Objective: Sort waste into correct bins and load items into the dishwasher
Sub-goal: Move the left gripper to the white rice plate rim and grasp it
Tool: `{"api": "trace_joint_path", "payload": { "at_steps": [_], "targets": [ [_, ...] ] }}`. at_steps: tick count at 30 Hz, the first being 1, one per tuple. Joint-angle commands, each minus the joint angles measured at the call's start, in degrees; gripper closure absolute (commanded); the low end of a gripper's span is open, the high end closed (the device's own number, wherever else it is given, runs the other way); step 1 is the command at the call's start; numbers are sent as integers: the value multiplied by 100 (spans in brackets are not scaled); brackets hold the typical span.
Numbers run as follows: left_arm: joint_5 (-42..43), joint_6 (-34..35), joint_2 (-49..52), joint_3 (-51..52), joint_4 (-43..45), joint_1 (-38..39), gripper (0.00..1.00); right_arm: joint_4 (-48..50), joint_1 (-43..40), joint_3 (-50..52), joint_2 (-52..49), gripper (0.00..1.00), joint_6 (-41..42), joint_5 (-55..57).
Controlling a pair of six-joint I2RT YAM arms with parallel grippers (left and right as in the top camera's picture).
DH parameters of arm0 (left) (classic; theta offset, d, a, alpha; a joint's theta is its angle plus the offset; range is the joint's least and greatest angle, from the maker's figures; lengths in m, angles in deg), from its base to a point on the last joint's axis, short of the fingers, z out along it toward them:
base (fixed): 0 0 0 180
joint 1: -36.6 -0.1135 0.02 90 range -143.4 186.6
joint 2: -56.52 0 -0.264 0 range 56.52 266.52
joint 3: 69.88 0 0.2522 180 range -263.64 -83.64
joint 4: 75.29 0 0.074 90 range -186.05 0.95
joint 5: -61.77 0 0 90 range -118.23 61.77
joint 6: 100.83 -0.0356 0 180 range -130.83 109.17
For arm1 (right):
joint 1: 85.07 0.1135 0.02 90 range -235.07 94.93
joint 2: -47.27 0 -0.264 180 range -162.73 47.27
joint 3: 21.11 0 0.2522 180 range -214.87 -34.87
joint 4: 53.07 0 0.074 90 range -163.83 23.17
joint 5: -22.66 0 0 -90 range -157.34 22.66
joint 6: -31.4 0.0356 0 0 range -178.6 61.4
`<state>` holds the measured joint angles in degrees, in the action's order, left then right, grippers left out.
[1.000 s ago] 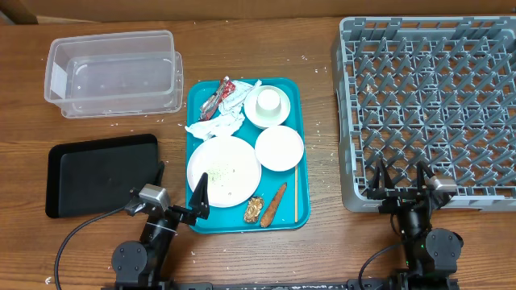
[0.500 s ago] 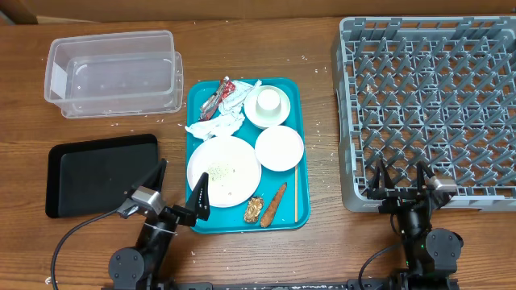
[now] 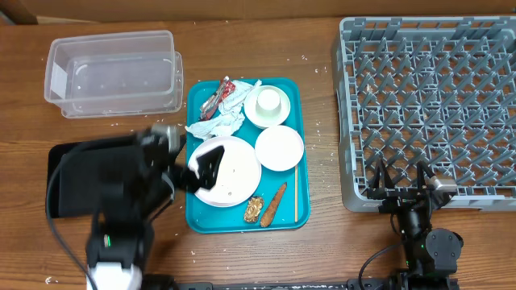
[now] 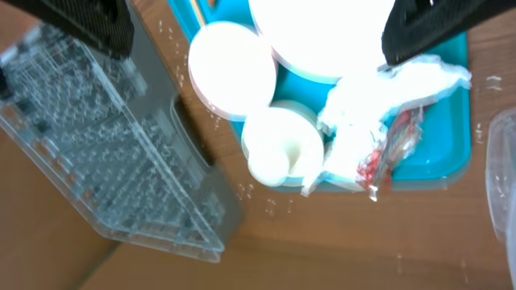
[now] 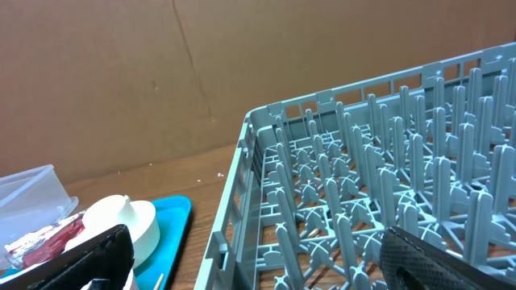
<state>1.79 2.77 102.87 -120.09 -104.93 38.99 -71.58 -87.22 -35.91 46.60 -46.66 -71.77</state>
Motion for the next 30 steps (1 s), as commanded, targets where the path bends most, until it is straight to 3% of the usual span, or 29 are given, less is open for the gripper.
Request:
{"api": "trace_joint_path", "payload": {
  "at_steps": [1,4,7,10,12,16,22,30],
  "targets": [
    [243,-691,1482,-1606,-1298,48,0,22,15,57,50,0,-20,46],
    [243,-1115,2420,-2629,-2310,173,0,22,15,57,50,0,-20,46],
    [291,-1235,3051,-3222,-2763,337,0,22,15,57,50,0,-20,46],
    [619,-553,3423,-3340,-2693,354,0,22,15,57,50,0,-20,46],
    [758,-461,3604,-3342,-2662,372,0,22,15,57,50,0,-20,46],
    [-358,-490,3766,-3342,-3213,870,0,22,15,57,50,0,-20,46],
    [-2868,199,3858,-3342,-3766,2186,0,22,15,57,50,0,-20,46],
    [-3239,251,4476,-3342,-3700,3121,0,22,15,57,50,0,-20,46]
  ]
}}
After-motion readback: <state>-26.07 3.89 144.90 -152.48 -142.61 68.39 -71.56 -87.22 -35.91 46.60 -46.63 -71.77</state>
